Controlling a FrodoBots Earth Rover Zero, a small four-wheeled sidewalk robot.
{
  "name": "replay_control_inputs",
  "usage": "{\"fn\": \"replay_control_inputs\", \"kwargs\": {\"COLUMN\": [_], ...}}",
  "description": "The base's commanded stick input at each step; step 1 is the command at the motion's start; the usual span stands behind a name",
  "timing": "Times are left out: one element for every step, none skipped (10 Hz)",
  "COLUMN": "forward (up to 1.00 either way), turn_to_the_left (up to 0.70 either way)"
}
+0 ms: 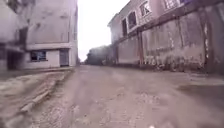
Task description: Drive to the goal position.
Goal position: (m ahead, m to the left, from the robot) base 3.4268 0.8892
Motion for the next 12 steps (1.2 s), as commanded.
{"fn": "replay_control_inputs", "kwargs": {"forward": [0.32,0.50,0.50,0.50,0.50,0.50,0.50,0.50,0.50,0.50,0.50,0.50], "turn_to_the_left": [0.64,0.00,0.00,0.00,0.00,0.00,0.00,0.00,0.00,0.00,0.00,0.00]}}
